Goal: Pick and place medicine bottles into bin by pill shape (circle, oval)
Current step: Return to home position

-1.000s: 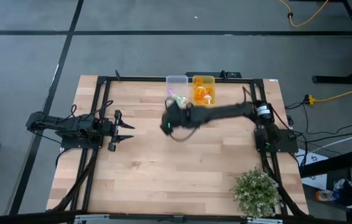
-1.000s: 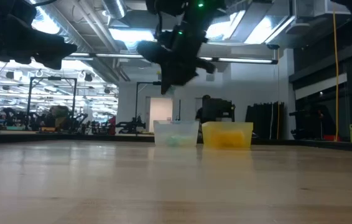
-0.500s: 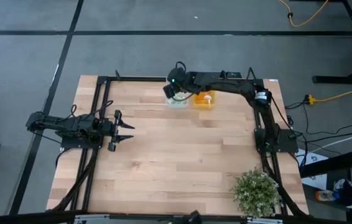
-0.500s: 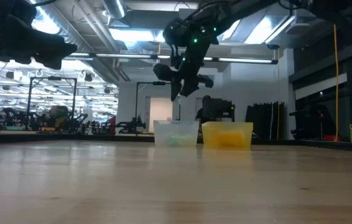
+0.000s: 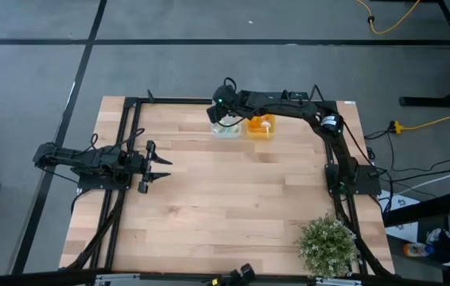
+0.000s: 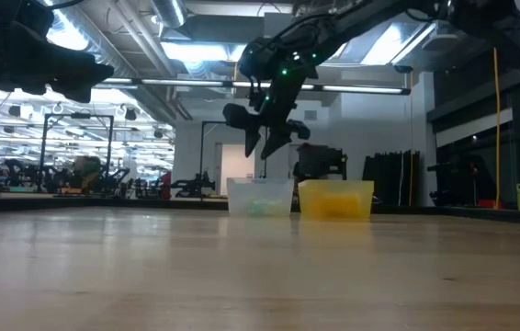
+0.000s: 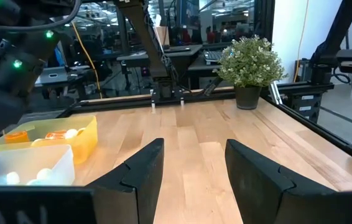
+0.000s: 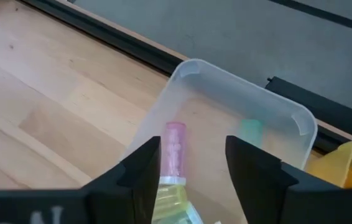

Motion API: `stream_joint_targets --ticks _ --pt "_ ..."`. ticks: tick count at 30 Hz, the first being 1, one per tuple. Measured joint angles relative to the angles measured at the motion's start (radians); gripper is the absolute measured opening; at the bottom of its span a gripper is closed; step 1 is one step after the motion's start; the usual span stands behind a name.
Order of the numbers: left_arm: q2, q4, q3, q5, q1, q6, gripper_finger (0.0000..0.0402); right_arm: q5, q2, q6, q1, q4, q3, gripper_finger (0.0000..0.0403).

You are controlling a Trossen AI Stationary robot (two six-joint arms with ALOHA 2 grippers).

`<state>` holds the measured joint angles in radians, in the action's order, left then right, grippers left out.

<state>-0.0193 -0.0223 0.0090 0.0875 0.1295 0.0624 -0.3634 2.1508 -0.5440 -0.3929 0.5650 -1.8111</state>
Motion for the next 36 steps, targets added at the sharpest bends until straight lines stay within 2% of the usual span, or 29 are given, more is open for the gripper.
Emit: stream_joint_targets --ticks 4,15,23,29,33,36 --pt "0.0 0.0 0.0 0.0 0.0 0.0 0.0165 0.008 -0.002 0.007 0.013 0.001 0.0 0.0186" --pt "0.0 0.0 0.0 0.0 0.0 0.0 0.0165 0.236 -0.04 0.076 0.092 0.114 0.0 0.0176" --pt "0.0 0.0 0.0 0.0 0.0 0.0 0.0165 0.247 -0.121 0.187 0.206 0.231 0.0 0.0176" --pt "0.0 0.0 0.0 0.0 0.0 0.0 0.0165 0.291 -0.126 0.31 0.256 0.354 0.0 0.0176" --pt "0.0 0.0 0.0 0.0 0.0 0.0 0.0165 0.295 -0.126 0.353 0.286 0.425 0.0 0.0176" --pt "0.0 0.0 0.0 0.0 0.0 0.0 0.0165 0.294 -0.126 0.443 0.31 0.483 0.0 0.0176"
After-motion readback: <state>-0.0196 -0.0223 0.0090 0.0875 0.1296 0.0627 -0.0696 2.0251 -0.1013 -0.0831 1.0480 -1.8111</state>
